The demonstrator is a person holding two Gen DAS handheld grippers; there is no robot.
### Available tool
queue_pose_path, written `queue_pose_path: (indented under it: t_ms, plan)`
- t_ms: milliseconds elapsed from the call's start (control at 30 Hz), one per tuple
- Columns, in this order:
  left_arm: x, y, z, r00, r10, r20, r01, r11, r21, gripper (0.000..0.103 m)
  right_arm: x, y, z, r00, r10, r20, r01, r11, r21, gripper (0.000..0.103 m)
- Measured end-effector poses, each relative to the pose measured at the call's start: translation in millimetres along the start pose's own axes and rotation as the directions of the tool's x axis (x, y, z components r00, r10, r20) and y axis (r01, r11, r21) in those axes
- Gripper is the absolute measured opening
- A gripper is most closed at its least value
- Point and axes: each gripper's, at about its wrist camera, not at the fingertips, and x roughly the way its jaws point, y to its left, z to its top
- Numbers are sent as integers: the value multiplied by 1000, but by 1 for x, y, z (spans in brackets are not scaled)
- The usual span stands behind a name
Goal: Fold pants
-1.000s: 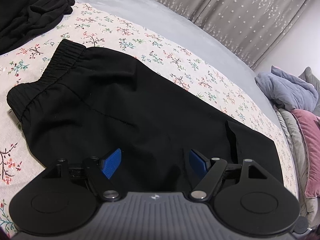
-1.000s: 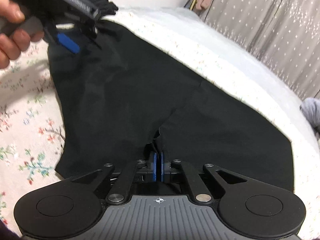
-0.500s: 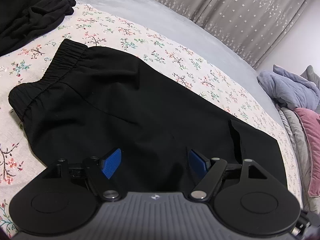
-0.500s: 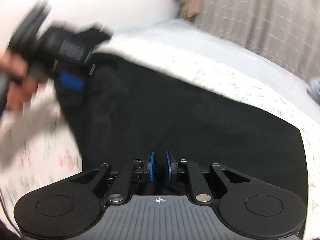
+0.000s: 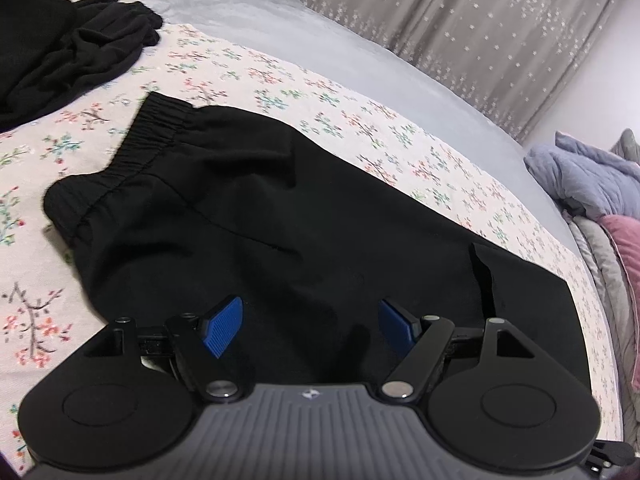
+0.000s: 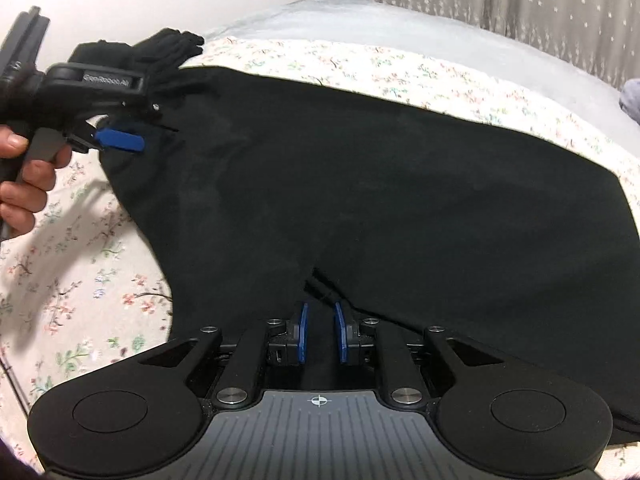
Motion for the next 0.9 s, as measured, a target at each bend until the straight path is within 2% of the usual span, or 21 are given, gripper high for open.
queue_pose_path:
  t_ms: [133,233,267,333,467,567,633,700,767,833,867,900]
  plan:
    - [-12,19,-3,1000,21,5,-21,998,-65,92,-37,-9,2,995,-39,91,34,998,50,17]
    - [-23,41,-5,999,31,-5,-32,987,-157,92,-64,-14,-1,990,-53,134,43,996,79,18]
    - [-27,50,-6,999,35,-11,-36,979,-201,92,-70,-13,-2,988,-60,143,49,996,79,22]
    - [-35,68,-7,999,37,-24,-42,956,-292,92,-75,-12,-8,984,-90,154,80,994,71,34]
    - [-48,101,-6,999,44,-9,-44,902,-430,92,-49,-6,-16,979,-163,126,168,985,-29,46]
    - [-48,107,-1,999,29,15,-20,904,-426,92,-23,13,-17,977,-181,112,196,971,-139,54]
    - [-45,110,1,1000,12,9,-7,894,-449,92,-6,34,-16,977,-168,130,195,953,-232,63]
    - [-42,112,-1,1000,-4,-6,0,878,-479,92,8,48,-16,968,-202,150,239,924,-297,63]
    - [-41,111,0,1000,-6,-10,1,871,-491,92,19,55,-16,955,-241,173,287,898,-333,62]
    - [-44,112,-1,1000,-2,-4,0,877,-480,92,25,55,-13,949,-252,189,304,891,-336,54]
    - [-43,111,0,1000,-1,-5,-1,879,-476,92,28,55,-11,951,-248,185,298,895,-332,45]
    - [-42,111,0,1000,-2,-7,-1,879,-476,92,31,54,-9,955,-240,172,286,898,-333,17]
